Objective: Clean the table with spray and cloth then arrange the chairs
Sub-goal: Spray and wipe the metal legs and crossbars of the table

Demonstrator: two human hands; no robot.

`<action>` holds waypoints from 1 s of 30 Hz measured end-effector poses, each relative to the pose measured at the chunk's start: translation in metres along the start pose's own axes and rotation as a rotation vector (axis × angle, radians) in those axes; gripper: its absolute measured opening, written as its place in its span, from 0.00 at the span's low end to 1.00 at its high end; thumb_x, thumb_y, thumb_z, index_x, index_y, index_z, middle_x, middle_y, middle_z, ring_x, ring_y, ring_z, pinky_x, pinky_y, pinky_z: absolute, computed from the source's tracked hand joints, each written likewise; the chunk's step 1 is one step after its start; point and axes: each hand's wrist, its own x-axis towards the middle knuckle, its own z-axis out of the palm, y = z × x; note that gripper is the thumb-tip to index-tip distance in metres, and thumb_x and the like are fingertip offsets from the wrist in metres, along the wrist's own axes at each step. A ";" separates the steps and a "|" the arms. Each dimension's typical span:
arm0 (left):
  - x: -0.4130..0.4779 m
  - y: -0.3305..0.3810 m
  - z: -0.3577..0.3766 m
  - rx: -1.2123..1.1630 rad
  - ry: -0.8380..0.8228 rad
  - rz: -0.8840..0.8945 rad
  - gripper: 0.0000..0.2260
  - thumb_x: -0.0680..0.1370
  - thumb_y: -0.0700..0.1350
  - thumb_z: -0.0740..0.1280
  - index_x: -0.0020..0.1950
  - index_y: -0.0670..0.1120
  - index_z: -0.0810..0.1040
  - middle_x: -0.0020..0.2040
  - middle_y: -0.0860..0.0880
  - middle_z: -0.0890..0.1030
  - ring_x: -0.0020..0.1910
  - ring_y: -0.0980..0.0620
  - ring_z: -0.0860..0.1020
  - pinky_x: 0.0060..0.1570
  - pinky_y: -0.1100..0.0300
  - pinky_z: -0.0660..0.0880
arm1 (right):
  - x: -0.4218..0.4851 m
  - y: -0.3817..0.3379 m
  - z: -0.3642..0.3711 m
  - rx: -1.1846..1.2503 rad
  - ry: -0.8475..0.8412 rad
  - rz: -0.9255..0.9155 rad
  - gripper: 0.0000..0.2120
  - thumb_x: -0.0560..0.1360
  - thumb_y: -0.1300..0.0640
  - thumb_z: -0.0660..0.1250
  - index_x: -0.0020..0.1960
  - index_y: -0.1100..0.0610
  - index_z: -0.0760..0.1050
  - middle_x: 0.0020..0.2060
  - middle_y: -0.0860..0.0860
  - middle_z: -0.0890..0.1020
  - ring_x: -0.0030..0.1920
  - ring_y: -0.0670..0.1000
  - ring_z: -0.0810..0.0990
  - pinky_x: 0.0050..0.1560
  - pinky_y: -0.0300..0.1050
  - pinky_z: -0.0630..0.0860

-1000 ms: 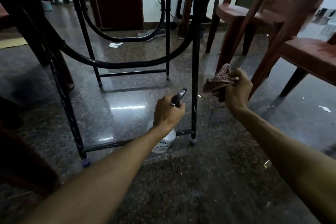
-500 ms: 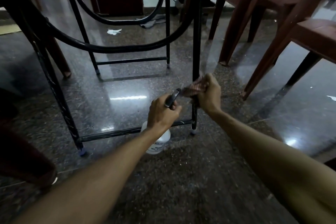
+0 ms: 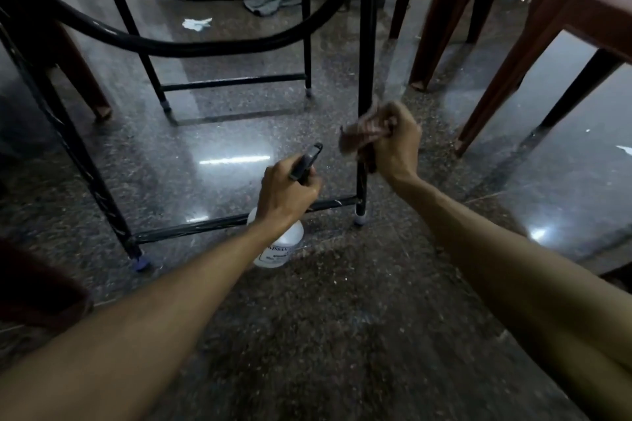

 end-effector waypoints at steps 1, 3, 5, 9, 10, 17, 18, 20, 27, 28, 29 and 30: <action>0.000 -0.003 0.004 0.006 0.002 0.002 0.07 0.75 0.43 0.70 0.41 0.41 0.79 0.34 0.44 0.80 0.34 0.45 0.79 0.38 0.44 0.80 | 0.002 -0.003 0.002 0.069 0.013 -0.007 0.09 0.74 0.66 0.67 0.44 0.55 0.69 0.44 0.56 0.79 0.33 0.52 0.82 0.24 0.45 0.77; -0.004 -0.004 0.010 -0.001 -0.004 -0.001 0.07 0.76 0.42 0.70 0.40 0.41 0.78 0.33 0.44 0.80 0.34 0.45 0.79 0.37 0.44 0.80 | -0.010 0.005 0.003 0.079 -0.050 -0.005 0.11 0.74 0.64 0.72 0.46 0.57 0.69 0.45 0.56 0.79 0.32 0.44 0.81 0.23 0.43 0.78; -0.011 -0.002 0.012 -0.015 -0.025 -0.017 0.05 0.76 0.40 0.72 0.41 0.42 0.79 0.34 0.46 0.81 0.35 0.47 0.80 0.38 0.46 0.81 | -0.031 0.033 0.002 -0.049 -0.169 0.075 0.10 0.71 0.61 0.73 0.42 0.56 0.71 0.39 0.52 0.79 0.33 0.46 0.81 0.27 0.47 0.79; -0.013 -0.006 0.022 -0.019 -0.068 -0.065 0.04 0.75 0.40 0.73 0.42 0.44 0.80 0.35 0.48 0.82 0.36 0.49 0.82 0.40 0.49 0.82 | -0.047 0.076 -0.007 -0.162 -0.119 0.230 0.08 0.70 0.68 0.64 0.37 0.56 0.71 0.29 0.51 0.79 0.28 0.53 0.81 0.20 0.55 0.75; -0.014 -0.007 0.025 -0.005 -0.075 -0.070 0.04 0.74 0.41 0.74 0.41 0.44 0.80 0.35 0.49 0.82 0.36 0.50 0.81 0.39 0.51 0.81 | -0.047 0.075 -0.010 -0.118 -0.089 0.250 0.09 0.71 0.68 0.63 0.37 0.56 0.71 0.30 0.56 0.80 0.27 0.55 0.81 0.18 0.54 0.74; -0.035 -0.008 0.051 0.120 -0.172 -0.190 0.08 0.75 0.47 0.72 0.39 0.49 0.76 0.33 0.52 0.77 0.37 0.44 0.80 0.38 0.48 0.81 | -0.040 0.084 -0.044 -0.049 0.007 0.262 0.08 0.76 0.68 0.62 0.40 0.57 0.71 0.33 0.63 0.79 0.27 0.59 0.82 0.18 0.54 0.76; -0.038 -0.009 0.053 0.124 -0.184 -0.201 0.08 0.75 0.48 0.72 0.39 0.49 0.77 0.35 0.50 0.78 0.38 0.43 0.80 0.38 0.48 0.81 | -0.041 0.082 -0.047 -0.038 0.009 0.257 0.08 0.76 0.67 0.63 0.41 0.58 0.71 0.34 0.64 0.79 0.27 0.59 0.82 0.18 0.55 0.76; -0.042 -0.011 0.056 0.134 -0.219 -0.228 0.07 0.74 0.49 0.74 0.40 0.48 0.79 0.37 0.48 0.81 0.39 0.44 0.80 0.38 0.52 0.79 | -0.042 0.081 -0.049 -0.004 0.002 0.262 0.07 0.77 0.66 0.64 0.41 0.59 0.70 0.34 0.65 0.79 0.27 0.60 0.82 0.18 0.55 0.76; -0.054 -0.026 0.053 0.116 -0.219 -0.236 0.08 0.73 0.46 0.76 0.39 0.46 0.79 0.36 0.49 0.81 0.39 0.45 0.81 0.38 0.54 0.77 | -0.056 0.071 -0.019 0.014 -0.028 0.253 0.07 0.74 0.69 0.62 0.42 0.59 0.71 0.34 0.63 0.79 0.25 0.58 0.82 0.16 0.53 0.74; -0.054 -0.029 0.051 0.104 -0.214 -0.233 0.08 0.72 0.46 0.76 0.39 0.46 0.79 0.36 0.50 0.81 0.38 0.46 0.81 0.40 0.52 0.79 | -0.058 0.069 -0.011 0.019 -0.041 0.242 0.07 0.74 0.70 0.62 0.42 0.59 0.71 0.35 0.62 0.80 0.26 0.57 0.82 0.17 0.52 0.75; -0.053 -0.033 0.049 0.092 -0.203 -0.229 0.08 0.72 0.46 0.77 0.38 0.46 0.79 0.35 0.50 0.82 0.38 0.47 0.81 0.40 0.51 0.80 | -0.062 0.069 0.000 0.019 -0.065 0.235 0.07 0.73 0.70 0.62 0.43 0.58 0.71 0.36 0.61 0.80 0.28 0.56 0.82 0.19 0.50 0.76; -0.053 -0.036 0.047 0.078 -0.193 -0.222 0.08 0.72 0.45 0.77 0.38 0.46 0.79 0.35 0.50 0.82 0.37 0.47 0.82 0.40 0.50 0.81 | -0.068 0.073 0.010 -0.011 -0.090 0.227 0.09 0.72 0.70 0.62 0.43 0.57 0.71 0.38 0.58 0.80 0.31 0.55 0.82 0.24 0.49 0.77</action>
